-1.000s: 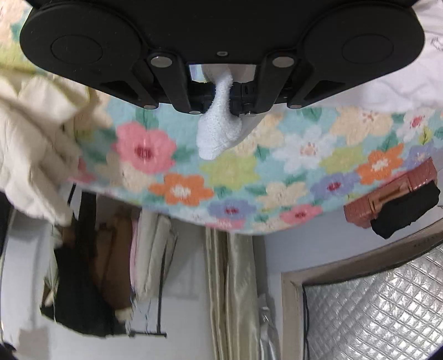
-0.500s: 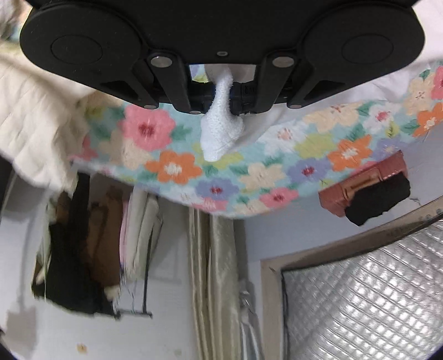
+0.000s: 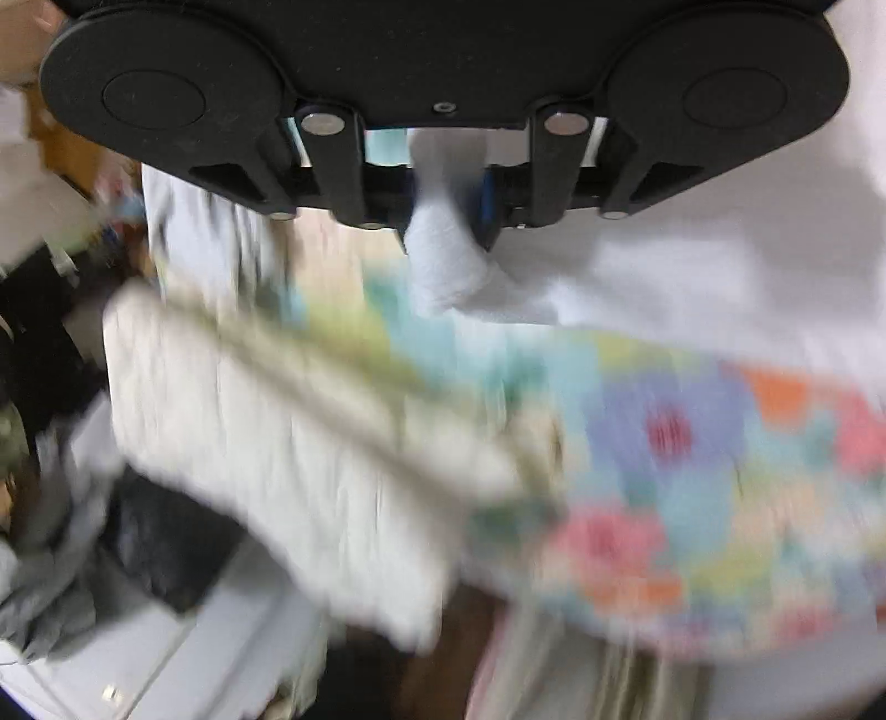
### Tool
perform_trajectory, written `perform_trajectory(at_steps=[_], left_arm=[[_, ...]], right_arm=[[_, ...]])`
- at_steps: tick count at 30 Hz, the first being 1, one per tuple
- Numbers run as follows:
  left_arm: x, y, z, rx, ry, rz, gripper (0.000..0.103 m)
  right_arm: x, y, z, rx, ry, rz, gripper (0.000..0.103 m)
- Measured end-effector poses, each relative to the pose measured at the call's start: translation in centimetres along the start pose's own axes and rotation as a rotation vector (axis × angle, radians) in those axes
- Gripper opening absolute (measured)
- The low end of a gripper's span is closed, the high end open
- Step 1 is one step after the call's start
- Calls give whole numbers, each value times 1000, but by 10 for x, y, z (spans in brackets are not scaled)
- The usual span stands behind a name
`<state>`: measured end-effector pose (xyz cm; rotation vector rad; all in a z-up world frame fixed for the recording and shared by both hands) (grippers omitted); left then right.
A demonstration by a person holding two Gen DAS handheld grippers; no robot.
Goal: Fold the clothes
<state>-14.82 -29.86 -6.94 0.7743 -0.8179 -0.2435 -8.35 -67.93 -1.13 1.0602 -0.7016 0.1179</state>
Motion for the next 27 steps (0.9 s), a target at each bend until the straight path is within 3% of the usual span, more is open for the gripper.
perform_trajectory(at_steps=[2,3,6,9,12,15,20,23,27], left_arm=[[1,8,-8,1,6,3,16],[4,17,-13,5,8,21,26],[13,57,-26,81,-24,117,50],[22,92,-51,198,-25,193,59],[15,124,-95,328,63,228,62],[10,149,-143,447,178,238,62],[1,175,-195,594,267,256,62],[-2,181,-207,619,291,277,62],[-3,174,-201,629,239,282,66]], right_arm=[[-34,9,-11,69,49,39,38],[-49,16,-17,99,61,59,46],[-71,31,-34,212,76,52,48],[-69,48,-48,301,81,29,48],[-53,75,-61,410,51,22,49],[-36,107,-76,559,37,-14,59],[-13,162,-118,785,109,-206,60],[-2,198,-135,835,165,-308,60],[19,246,-155,814,282,-264,65]])
Point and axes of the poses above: each gripper's, at about its wrist camera, not at the fingertips, and y roughly against the way its jaws point, z to its right, x to its top, the point moved 1 cm from there along -y, roughly the way its jaws point, and after that the axes turned 10 degrees about -y, right-handed, at the moved point
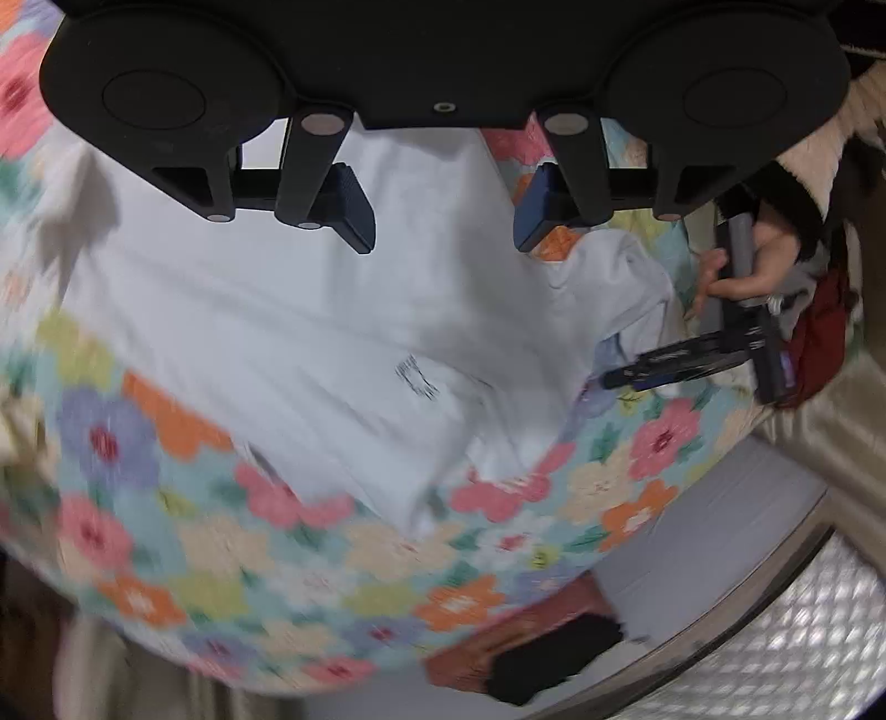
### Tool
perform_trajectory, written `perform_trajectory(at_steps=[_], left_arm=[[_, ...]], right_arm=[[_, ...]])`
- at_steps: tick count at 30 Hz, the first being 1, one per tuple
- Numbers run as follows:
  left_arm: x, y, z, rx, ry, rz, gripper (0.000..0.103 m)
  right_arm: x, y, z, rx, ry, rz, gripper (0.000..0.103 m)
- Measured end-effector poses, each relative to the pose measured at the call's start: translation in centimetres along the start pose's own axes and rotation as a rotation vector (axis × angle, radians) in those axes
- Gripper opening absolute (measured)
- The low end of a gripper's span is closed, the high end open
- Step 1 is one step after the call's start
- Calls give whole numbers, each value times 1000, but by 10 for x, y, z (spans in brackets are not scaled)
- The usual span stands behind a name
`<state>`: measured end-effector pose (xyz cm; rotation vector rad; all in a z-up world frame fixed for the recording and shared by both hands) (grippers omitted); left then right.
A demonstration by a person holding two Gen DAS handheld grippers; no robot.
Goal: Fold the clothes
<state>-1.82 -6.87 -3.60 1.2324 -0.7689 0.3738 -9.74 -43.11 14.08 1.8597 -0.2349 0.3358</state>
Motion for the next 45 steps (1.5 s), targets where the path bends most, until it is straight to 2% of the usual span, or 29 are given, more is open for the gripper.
perform_trajectory(at_steps=[4,6,10,15,18,20,21,22,23,24,25,26,27,28,29,30,31,32,34,36,38,40,42,44,45], left_arm=[[-4,-1,13,-2,-66,21,71],[-4,-6,17,-13,-85,22,73],[9,-24,14,-52,-99,32,73],[31,-51,1,-34,-151,52,81],[33,-69,-20,-121,3,40,84],[33,-80,-33,-188,114,25,85],[33,-85,-37,-219,138,29,87],[32,-91,-38,-221,145,26,89],[31,-98,-37,-204,140,14,95],[29,-106,-36,-179,133,-2,102],[25,-113,-34,-136,122,-31,102],[21,-119,-30,-101,103,-48,100],[19,-118,-24,-85,64,-37,99],[19,-115,-18,-73,16,-26,93],[19,-113,-11,-65,-29,-20,63],[20,-112,-6,-63,-64,-26,38],[21,-111,0,-63,-93,-27,28],[23,-108,3,-69,-104,-14,7],[29,-94,6,-56,-104,48,7],[38,-69,8,-35,-109,159,7],[46,-40,10,-22,-111,272,8],[53,-14,14,5,-120,340,8],[56,-12,18,24,-164,291,9],[53,-28,14,48,-176,163,11],[49,-34,9,46,-148,110,11]], right_arm=[[41,-11,-27,-81,99,56,79],[71,-36,-34,-100,124,64,79],[123,-105,-41,-102,182,16,79],[154,-167,-29,-83,233,51,79],[171,-199,-15,-111,225,41,79],[186,-224,-3,-119,170,10,79],[193,-234,3,-114,136,0,79],[198,-243,8,-104,109,-7,79],[200,-254,12,-110,102,-22,78],[201,-265,15,-123,103,-39,74],[202,-277,19,-135,105,-57,59],[199,-285,21,-150,124,-63,47],[195,-290,23,-162,152,-56,31],[190,-290,25,-162,172,-32,27],[187,-286,29,-147,172,-4,24],[187,-279,33,-135,162,34,18],[186,-270,38,-127,150,76,11],[187,-259,40,-135,145,132,7],[190,-232,43,-171,137,255,7],[196,-198,43,-204,118,385,7],[196,-158,44,-191,71,520,6],[180,-115,37,-154,54,684,6],[151,-93,21,-139,120,759,6],[119,-101,14,-98,137,716,6],[104,-112,13,-76,129,675,6]])
Point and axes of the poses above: each gripper's, at about its wrist camera, not at the fingertips, and y roughly against the way its jaws point, z to its right, x to its top, the point moved 1 cm from there along -y, roughly the way its jaws point, and after that the axes turned 10 degrees about -y, right-handed, at the moved point
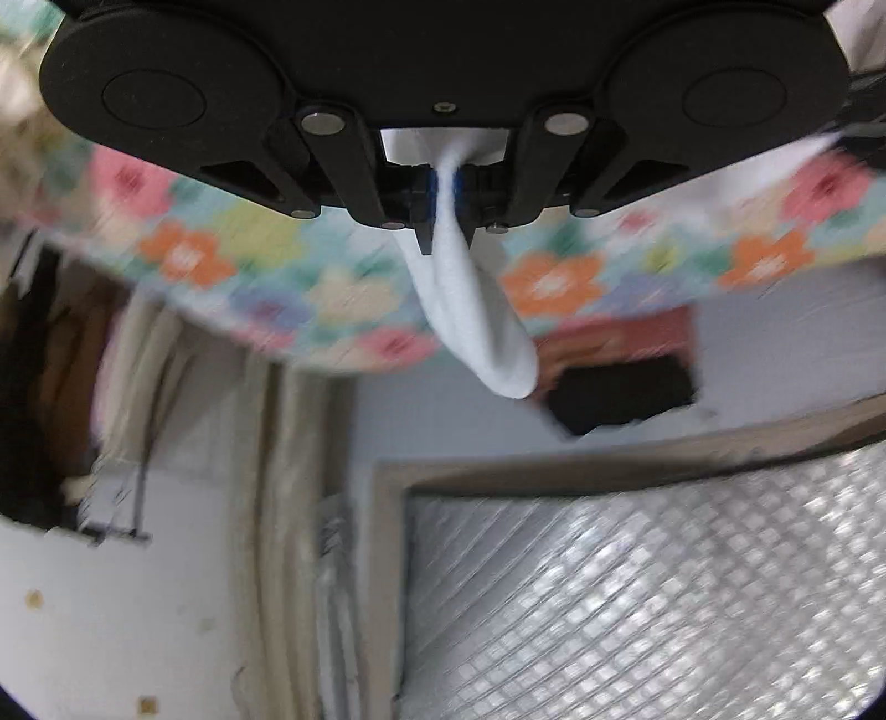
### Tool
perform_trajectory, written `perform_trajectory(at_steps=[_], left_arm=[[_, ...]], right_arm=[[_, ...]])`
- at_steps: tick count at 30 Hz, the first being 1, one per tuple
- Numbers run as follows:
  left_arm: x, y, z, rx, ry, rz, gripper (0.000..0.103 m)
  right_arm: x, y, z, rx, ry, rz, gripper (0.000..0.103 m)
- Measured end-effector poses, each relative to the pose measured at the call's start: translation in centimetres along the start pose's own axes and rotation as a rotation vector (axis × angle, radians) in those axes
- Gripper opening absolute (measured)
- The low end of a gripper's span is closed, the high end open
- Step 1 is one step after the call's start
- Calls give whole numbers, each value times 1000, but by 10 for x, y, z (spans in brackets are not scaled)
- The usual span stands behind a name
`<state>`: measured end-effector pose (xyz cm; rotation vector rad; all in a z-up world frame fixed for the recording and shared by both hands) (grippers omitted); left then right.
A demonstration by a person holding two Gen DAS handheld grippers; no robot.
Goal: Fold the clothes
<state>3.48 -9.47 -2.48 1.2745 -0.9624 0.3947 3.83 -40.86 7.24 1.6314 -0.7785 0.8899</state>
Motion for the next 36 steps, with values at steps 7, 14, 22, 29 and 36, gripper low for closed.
perform_trajectory(at_steps=[7,14,22,29,36], left_arm=[[-24,7,-45,-172,295,14,35],[-19,-10,-25,-448,389,36,59],[-35,-46,44,-505,245,-140,60],[-41,-53,45,-507,271,-155,62],[-43,-53,43,-541,311,-163,62]], right_arm=[[-139,-4,-10,157,-126,-404,6],[-155,-4,-12,263,-80,-521,8],[-132,-7,0,297,-131,-572,26],[-74,-20,56,136,-204,-429,62],[-74,-82,134,90,-586,-491,64]])
Point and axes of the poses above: each gripper's, at about its wrist camera, not at the fingertips, and y roughly against the way its jaws point, z to its right, x to its top, the point moved 1 cm from there along -y, roughly the way its jaws point, and after that the axes turned 10 degrees about -y, right-handed, at the moved point
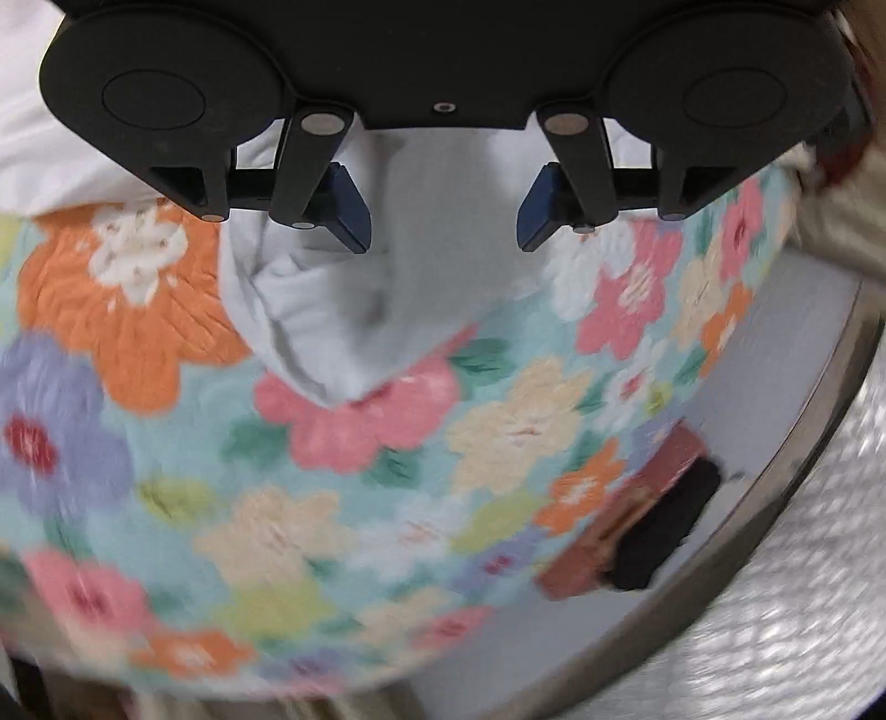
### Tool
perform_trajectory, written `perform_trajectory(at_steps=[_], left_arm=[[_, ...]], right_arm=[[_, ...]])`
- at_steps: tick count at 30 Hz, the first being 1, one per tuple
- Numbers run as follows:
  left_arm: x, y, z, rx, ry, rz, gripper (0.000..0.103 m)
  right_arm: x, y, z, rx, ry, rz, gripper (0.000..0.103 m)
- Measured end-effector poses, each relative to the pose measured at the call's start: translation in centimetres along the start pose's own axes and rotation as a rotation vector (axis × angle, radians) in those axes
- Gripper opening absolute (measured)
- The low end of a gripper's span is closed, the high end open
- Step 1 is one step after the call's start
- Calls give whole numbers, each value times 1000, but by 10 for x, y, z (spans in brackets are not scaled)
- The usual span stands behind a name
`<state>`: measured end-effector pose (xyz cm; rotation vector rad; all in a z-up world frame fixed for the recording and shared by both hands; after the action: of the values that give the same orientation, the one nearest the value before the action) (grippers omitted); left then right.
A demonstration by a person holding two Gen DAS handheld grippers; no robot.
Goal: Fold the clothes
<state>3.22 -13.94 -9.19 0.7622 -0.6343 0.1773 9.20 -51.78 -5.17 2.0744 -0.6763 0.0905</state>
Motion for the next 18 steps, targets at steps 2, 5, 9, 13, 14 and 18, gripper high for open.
perform_trajectory(at_steps=[2,5,9,13,14,18], left_arm=[[1,1,0,-17,14,2,62],[3,4,0,-66,44,10,62],[3,2,4,-44,10,1,62],[0,1,0,-8,7,-6,62],[1,3,-1,-8,13,2,62],[7,18,-9,21,24,61,62]], right_arm=[[2,-19,10,-4,-60,-32,64],[1,-52,14,23,-126,-113,64],[10,-82,5,-7,-117,-144,70],[31,-82,-22,-115,69,-7,12],[38,-77,-31,-136,117,32,11],[75,-42,-68,-167,243,168,11]])
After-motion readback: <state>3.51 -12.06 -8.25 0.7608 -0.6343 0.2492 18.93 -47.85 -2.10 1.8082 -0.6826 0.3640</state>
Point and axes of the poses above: each gripper's, at about its wrist camera, not at the fingertips, and y roughly against the way its jaws point, z to its right, x to its top, the point moved 1 cm from there along -y, roughly the way its jaws point, and after that the axes turned 10 degrees about -y, right-handed, at the moved point
